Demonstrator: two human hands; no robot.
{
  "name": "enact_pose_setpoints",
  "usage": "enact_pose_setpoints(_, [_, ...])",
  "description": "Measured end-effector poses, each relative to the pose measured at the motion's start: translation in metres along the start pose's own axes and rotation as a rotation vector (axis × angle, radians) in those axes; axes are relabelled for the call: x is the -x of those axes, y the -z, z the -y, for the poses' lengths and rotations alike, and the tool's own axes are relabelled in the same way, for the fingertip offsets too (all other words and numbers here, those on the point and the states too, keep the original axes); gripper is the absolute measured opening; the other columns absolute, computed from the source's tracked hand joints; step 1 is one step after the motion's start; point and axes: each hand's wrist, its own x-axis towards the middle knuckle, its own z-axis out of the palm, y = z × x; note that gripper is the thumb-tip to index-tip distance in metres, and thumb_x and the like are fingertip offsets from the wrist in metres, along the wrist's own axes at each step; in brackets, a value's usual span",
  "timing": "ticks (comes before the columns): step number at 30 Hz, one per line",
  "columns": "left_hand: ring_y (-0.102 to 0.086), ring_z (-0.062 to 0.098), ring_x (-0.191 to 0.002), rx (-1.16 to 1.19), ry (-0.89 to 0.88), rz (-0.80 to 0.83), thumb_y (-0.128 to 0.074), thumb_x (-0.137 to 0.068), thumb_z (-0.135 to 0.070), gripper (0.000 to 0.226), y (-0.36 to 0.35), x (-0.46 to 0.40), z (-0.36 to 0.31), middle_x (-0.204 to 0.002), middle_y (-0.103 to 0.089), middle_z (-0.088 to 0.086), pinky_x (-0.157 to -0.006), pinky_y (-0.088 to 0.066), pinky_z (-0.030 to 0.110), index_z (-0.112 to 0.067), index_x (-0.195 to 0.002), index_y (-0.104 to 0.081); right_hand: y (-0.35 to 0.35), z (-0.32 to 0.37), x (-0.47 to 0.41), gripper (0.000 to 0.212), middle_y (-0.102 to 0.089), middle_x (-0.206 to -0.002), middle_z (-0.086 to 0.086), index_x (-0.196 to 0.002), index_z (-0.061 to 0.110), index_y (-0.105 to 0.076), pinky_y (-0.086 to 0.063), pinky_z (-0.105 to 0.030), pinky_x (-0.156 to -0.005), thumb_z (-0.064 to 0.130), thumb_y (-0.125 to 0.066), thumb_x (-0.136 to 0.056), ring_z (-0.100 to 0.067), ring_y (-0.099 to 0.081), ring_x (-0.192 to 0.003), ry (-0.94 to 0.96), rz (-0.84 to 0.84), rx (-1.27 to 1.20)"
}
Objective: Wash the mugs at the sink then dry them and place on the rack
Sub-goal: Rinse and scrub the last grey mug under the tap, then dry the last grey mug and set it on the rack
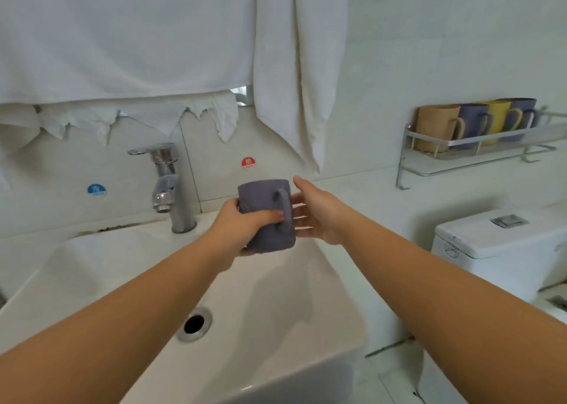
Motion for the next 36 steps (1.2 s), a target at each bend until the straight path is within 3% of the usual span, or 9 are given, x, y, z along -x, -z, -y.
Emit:
enact_pose_setpoints(6, [-0.066,0.023,-0.101,0.075,-0.131,0.02,-0.078,-0.075,-0.023,0.058,-0.055,-0.028,-0.054,-0.115,-0.068,0.003,-0.059,-0.053,0.031,-0.021,-0.127,-0.052,0.056,0.04,-0.009,0.042,-0.071,-0.102,-0.005,-0.108,0.017,-0.065,-0.052,-0.04,-0.094,0.051,-0.043,-0.096,-0.022,-0.067,-0.099,0.141,-0.045,-0.057])
enact_pose_setpoints(9, [-0.066,0.022,-0.101,0.08,-0.203,0.065,-0.08,-0.075,-0.022,0.059,-0.084,-0.042,-0.092,-0.116,-0.068,0.001,-0.069,-0.059,0.037,-0.021,-0.127,-0.052,0.092,0.072,-0.01,0.042,-0.072,-0.095,-0.003,-0.106,0.019,-0.066,-0.056,-0.034,-0.084,0.052,-0.042,-0.097,-0.02,-0.068,-0.094,0.19,-0.095,-0.07])
enact_pose_setpoints(14, [-0.068,0.019,-0.099,0.066,-0.337,0.168,-0.082,-0.073,-0.022,0.061,-0.131,-0.054,-0.182,-0.115,-0.068,-0.002,-0.073,-0.059,0.037,-0.021,-0.127,-0.053,0.152,0.156,0.009,0.041,-0.073,-0.097,-0.004,-0.105,0.019,-0.066,-0.056,-0.035,-0.084,0.05,-0.042,-0.097,-0.021,-0.069,-0.094,0.265,-0.2,-0.071])
enact_pose_setpoints(19, [-0.068,0.017,-0.099,0.055,-0.341,0.301,-0.076,-0.079,-0.023,0.049,-0.161,-0.054,-0.283,-0.114,-0.069,-0.003,-0.062,-0.057,0.03,-0.023,-0.124,-0.056,0.2,0.25,0.035,0.043,-0.074,-0.086,-0.001,-0.105,0.016,-0.067,-0.056,-0.03,-0.074,0.051,-0.044,-0.096,-0.017,-0.07,-0.084,0.282,-0.275,-0.019])
enact_pose_setpoints(23, [-0.066,0.013,-0.097,0.041,-0.328,0.345,-0.071,-0.084,-0.024,0.033,-0.172,-0.057,-0.36,-0.108,-0.069,-0.008,-0.06,-0.054,0.028,-0.031,-0.113,-0.058,0.232,0.326,0.046,0.043,-0.071,-0.1,-0.006,-0.11,0.013,-0.063,-0.056,-0.034,-0.085,0.049,-0.043,-0.097,-0.021,-0.069,-0.092,0.271,-0.329,0.077])
enact_pose_setpoints(26, [-0.063,0.014,-0.097,0.077,-0.318,0.31,-0.073,-0.083,-0.023,0.028,-0.18,-0.064,-0.406,-0.105,-0.065,-0.009,-0.067,-0.054,0.033,-0.033,-0.1,-0.054,0.255,0.377,0.042,0.04,-0.064,-0.109,-0.009,-0.116,0.01,-0.056,-0.053,-0.036,-0.088,0.043,-0.044,-0.098,-0.021,-0.065,-0.093,0.296,-0.447,0.087])
enact_pose_setpoints(30, [-0.062,0.015,-0.098,0.075,-0.302,0.295,-0.073,-0.082,-0.025,0.032,-0.192,-0.077,-0.443,-0.107,-0.063,-0.007,-0.072,-0.054,0.036,-0.03,-0.106,-0.052,0.292,0.428,0.02,0.048,-0.05,-0.126,-0.011,-0.136,0.008,-0.037,-0.051,-0.039,-0.089,0.034,-0.045,-0.096,-0.027,-0.056,-0.106,0.392,-0.727,0.025])
enact_pose_setpoints(33, [-0.062,0.015,-0.097,0.09,-0.312,0.251,-0.074,-0.081,-0.025,0.042,-0.205,-0.087,-0.466,-0.105,-0.063,-0.007,-0.076,-0.054,0.037,-0.028,-0.115,-0.05,0.321,0.463,0.008,0.059,-0.043,-0.133,-0.011,-0.14,0.008,-0.027,-0.047,-0.043,-0.091,0.039,-0.046,-0.093,-0.028,-0.05,-0.107,0.434,-0.921,-0.006])
enact_pose_setpoints(36, [-0.062,0.014,-0.093,0.126,-0.313,0.212,-0.075,-0.08,-0.026,0.044,-0.223,-0.093,-0.486,-0.102,-0.063,-0.007,-0.076,-0.054,0.038,-0.026,-0.117,-0.051,0.349,0.495,-0.001,0.067,-0.046,-0.133,-0.009,-0.14,0.011,-0.03,-0.046,-0.045,-0.094,0.052,-0.046,-0.091,-0.03,-0.05,-0.114,0.456,-0.984,-0.008])
